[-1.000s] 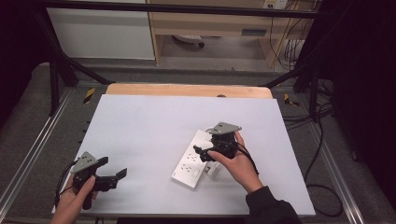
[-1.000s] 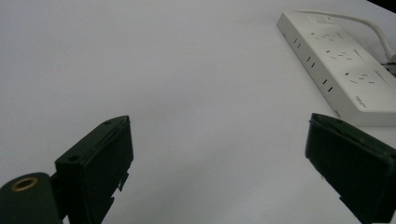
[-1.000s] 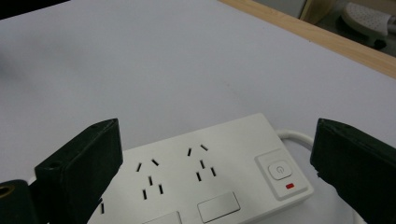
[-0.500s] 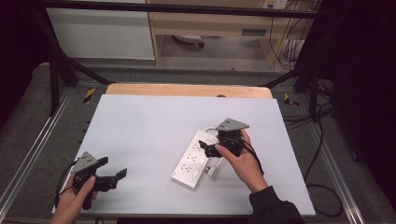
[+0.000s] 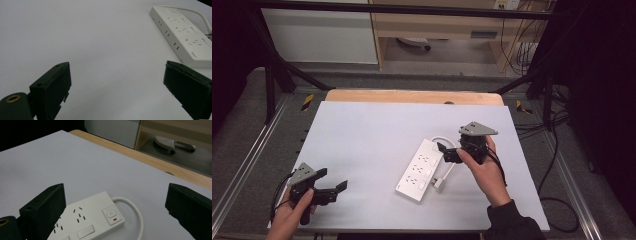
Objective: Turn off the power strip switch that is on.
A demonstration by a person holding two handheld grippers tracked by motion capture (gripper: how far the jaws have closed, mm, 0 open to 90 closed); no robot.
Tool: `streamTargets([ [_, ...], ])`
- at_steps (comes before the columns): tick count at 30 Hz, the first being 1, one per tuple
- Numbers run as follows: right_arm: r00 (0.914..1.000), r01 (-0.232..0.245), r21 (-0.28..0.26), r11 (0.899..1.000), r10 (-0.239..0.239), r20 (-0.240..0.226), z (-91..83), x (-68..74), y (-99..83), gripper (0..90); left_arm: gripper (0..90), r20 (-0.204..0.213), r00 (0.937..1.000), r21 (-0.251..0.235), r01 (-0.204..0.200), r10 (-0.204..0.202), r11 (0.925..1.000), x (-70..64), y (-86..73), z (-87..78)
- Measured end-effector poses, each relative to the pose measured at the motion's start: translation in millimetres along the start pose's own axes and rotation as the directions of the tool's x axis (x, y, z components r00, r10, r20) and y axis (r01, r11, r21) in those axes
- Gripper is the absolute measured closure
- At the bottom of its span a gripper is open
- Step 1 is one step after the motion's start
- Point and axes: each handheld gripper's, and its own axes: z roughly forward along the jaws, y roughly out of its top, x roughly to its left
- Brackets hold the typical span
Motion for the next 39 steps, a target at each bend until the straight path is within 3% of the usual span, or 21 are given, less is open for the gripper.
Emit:
streamTargets([
  [7,0.9986,-0.015,-0.019,1.000,0.016,0.050,-19.5,-17.8,0.9,3.5,7.6,-0.015,0.9998,-0.002,0.012,-0.012,0.9999,1.5,-0.1,-0.2],
  [15,0.9920,-0.064,-0.036,0.997,0.067,0.107,-42.5,-41.1,-12.5,3.7,7.6,-0.017,0.9998,-0.001,0.013,-0.013,0.9999,1.3,-0.3,1.0],
  [18,0.9903,-0.053,-0.022,0.998,0.055,0.127,-49.9,-47.5,-22.3,3.9,7.6,-0.021,0.9996,-0.001,0.016,-0.016,0.9999,1.9,-0.4,0.8],
  [31,0.9749,-0.106,-0.040,0.994,0.112,0.193,-70.2,-73.3,-88.8,4.5,7.6,-0.025,0.9994,-0.005,0.023,-0.023,0.9997,2.6,-0.4,0.4],
  [39,0.9780,-0.100,-0.017,0.995,0.101,0.183,-63.0,-73.3,-112.8,4.0,7.6,-0.031,0.9992,-0.002,0.024,-0.024,0.9997,3.1,-0.6,0.1],
])
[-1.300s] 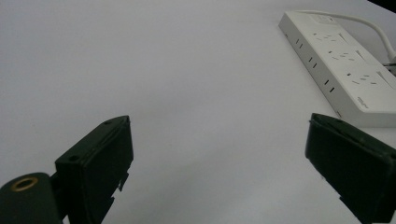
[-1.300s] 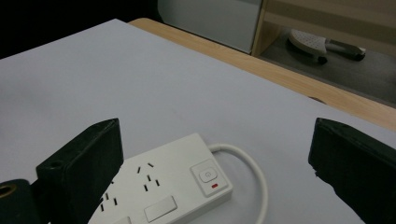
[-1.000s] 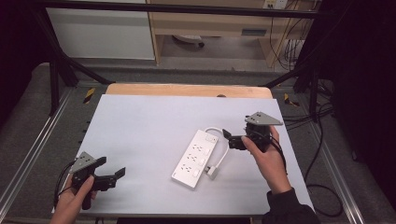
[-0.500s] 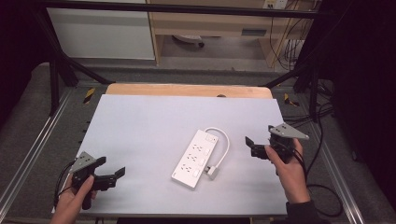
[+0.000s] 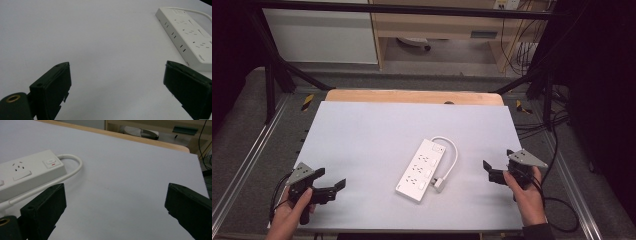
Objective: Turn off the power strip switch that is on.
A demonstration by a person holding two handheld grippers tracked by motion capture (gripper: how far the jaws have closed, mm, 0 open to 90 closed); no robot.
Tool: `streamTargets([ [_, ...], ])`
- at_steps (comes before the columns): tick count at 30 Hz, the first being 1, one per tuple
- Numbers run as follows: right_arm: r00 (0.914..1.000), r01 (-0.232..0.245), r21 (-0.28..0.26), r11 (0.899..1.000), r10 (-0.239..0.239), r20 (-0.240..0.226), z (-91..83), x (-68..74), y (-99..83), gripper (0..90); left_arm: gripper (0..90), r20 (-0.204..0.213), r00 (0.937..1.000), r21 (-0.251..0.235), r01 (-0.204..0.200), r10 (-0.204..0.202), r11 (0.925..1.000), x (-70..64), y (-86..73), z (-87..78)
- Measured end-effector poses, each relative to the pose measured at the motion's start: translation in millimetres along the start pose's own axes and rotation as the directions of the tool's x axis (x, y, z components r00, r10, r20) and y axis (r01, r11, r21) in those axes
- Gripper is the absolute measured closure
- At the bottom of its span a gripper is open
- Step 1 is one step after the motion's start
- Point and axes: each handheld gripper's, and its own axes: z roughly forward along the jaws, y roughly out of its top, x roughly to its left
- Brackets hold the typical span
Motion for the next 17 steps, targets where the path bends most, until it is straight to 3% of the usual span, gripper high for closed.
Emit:
streamTargets([
  [7,0.9994,-0.006,0.037,0.999,0.007,-0.035,11.7,4.5,-12.4,3.6,7.6,0.002,1.0000,-0.002,-0.002,0.002,1.0000,-0.3,0.0,-0.2],
  [13,0.9969,0.000,0.108,0.994,0.009,-0.078,26.2,13.9,-20.5,3.0,7.6,0.001,1.0000,0.002,-0.007,0.007,1.0000,-0.7,0.1,0.3],
  [17,0.9985,0.018,0.182,0.983,-0.008,-0.054,36.9,17.8,-23.4,2.7,7.6,0.002,1.0000,0.004,-0.007,0.007,1.0000,-0.9,0.1,0.3],
])
